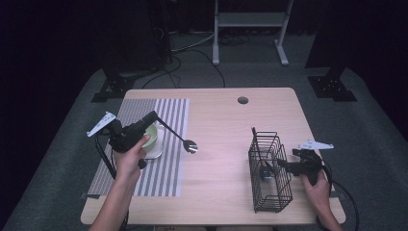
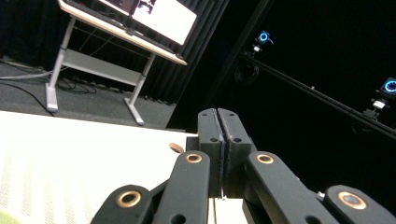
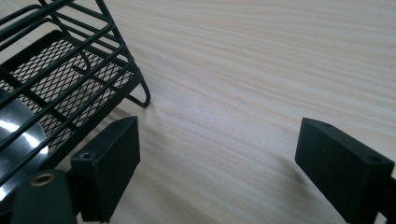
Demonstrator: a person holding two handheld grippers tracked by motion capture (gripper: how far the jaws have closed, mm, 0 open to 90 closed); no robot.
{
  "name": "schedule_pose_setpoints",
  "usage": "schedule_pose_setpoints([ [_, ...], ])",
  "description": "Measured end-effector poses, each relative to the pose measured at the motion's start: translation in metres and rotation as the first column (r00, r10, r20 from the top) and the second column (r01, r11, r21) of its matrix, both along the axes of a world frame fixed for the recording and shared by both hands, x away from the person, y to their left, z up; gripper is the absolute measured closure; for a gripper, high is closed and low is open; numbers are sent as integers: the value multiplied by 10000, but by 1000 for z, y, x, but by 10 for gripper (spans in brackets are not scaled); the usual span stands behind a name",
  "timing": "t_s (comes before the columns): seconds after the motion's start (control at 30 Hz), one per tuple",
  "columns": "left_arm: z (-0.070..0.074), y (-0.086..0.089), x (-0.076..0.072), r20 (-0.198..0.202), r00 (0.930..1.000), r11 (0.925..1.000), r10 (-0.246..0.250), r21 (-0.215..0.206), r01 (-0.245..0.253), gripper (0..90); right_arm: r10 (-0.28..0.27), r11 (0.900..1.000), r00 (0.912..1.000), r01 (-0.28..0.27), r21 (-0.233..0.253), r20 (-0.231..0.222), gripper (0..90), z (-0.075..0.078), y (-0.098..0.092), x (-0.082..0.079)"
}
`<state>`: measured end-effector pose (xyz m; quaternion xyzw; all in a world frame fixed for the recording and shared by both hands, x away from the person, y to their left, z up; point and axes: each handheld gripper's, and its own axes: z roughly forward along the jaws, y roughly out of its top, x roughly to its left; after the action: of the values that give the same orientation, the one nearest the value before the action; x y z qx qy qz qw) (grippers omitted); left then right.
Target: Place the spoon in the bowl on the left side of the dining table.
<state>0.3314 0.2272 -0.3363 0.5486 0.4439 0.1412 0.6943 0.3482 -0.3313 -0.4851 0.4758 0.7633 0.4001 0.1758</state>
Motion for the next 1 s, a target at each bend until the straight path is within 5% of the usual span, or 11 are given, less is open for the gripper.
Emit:
schedule_pose_setpoints([
  [1.0,-3,28,8,-243,9970,9972,738,-113,-741,895,10,10000,10000,-10,-11,22,130,0,0,0],
])
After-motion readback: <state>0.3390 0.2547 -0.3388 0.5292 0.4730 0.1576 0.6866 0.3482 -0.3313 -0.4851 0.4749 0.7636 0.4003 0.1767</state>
